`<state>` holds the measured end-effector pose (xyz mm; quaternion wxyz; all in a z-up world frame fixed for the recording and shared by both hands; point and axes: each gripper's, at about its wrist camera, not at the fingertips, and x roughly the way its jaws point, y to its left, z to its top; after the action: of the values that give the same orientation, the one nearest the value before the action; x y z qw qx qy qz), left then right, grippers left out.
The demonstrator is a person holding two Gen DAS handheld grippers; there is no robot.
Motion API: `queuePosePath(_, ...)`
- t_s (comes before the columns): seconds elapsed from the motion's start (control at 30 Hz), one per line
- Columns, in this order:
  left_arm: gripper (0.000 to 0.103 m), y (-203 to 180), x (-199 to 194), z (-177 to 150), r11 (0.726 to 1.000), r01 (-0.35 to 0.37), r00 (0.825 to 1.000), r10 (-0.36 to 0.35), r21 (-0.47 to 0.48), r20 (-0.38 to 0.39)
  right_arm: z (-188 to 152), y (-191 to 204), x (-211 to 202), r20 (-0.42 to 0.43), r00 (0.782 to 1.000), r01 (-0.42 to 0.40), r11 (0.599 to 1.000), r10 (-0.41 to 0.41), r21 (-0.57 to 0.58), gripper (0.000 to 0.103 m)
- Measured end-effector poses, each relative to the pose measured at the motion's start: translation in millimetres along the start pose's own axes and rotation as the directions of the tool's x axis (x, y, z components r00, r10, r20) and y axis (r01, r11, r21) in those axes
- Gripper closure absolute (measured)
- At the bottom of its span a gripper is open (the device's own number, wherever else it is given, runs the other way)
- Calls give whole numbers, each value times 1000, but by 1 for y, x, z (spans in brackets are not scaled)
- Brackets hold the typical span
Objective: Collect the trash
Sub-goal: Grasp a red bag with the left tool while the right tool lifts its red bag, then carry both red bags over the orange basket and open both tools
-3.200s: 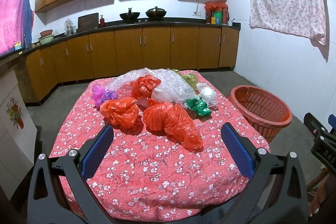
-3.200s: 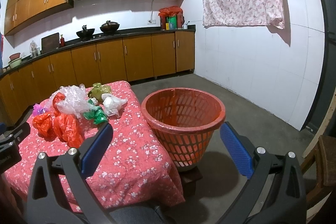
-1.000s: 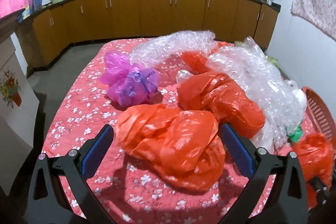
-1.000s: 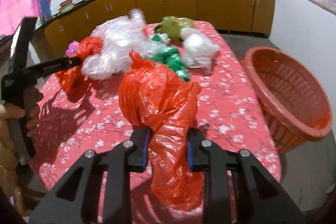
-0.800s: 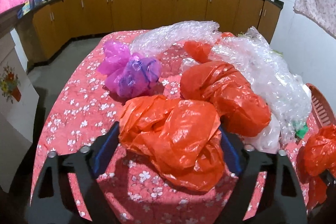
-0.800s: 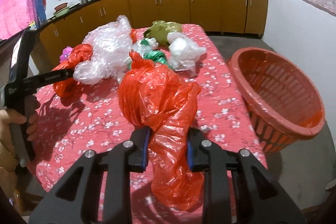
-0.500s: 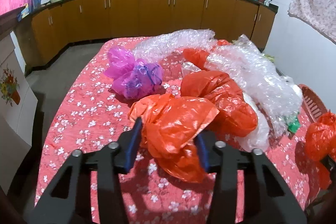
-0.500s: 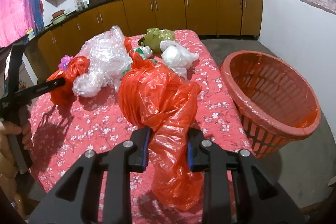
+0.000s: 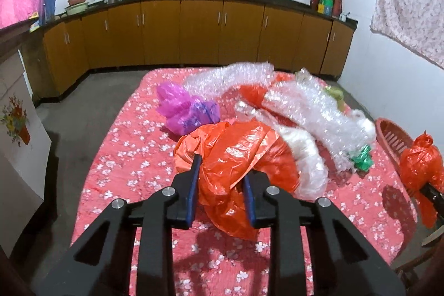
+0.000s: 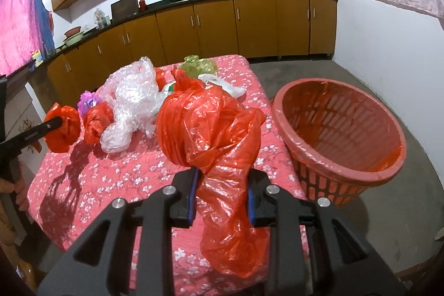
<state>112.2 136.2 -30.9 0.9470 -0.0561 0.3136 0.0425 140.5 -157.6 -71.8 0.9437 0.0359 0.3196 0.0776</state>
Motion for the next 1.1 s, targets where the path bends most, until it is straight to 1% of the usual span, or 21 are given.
queuePosePath(0.1,76,-2,-15,9,1000,19,999,-19,-7,37,3,-4,-5,15,1000,6,1000,-6,8,76)
queuePosePath(0.23,76,-21,-32,20,997,70,994,-71,19,84,9,-14,-10,33,999,19,999,-20,34,76)
queuePosePath(0.37,76,-52,-43,29,987,147,982,-152,60,108,15,-25,-14,51,998,43,997,-46,58,76)
queuePosePath(0.43,76,-74,-44,32,977,194,974,-202,83,106,19,-32,-15,58,996,63,996,-67,70,76)
queuePosePath(0.47,76,-80,-44,33,974,207,971,-216,89,105,21,-35,-15,60,995,71,995,-75,75,76)
queuePosePath(0.67,76,-145,-34,40,932,327,937,-341,155,73,36,-66,-19,75,984,147,979,-159,144,76)
queuePosePath(0.8,76,-191,-19,43,898,397,911,-411,190,39,44,-94,-22,80,966,225,953,-245,202,76)
queuePosePath(0.93,76,-232,-8,44,864,452,885,-465,220,9,50,-117,-21,81,947,285,929,-311,235,76)
queuePosePath(1.07,76,-274,6,43,832,497,862,-507,246,-29,53,-140,-15,74,937,312,912,-342,267,76)
queuePosePath(1.1,76,-280,10,42,827,504,858,-512,251,-36,54,-147,-12,70,935,316,907,-347,280,76)
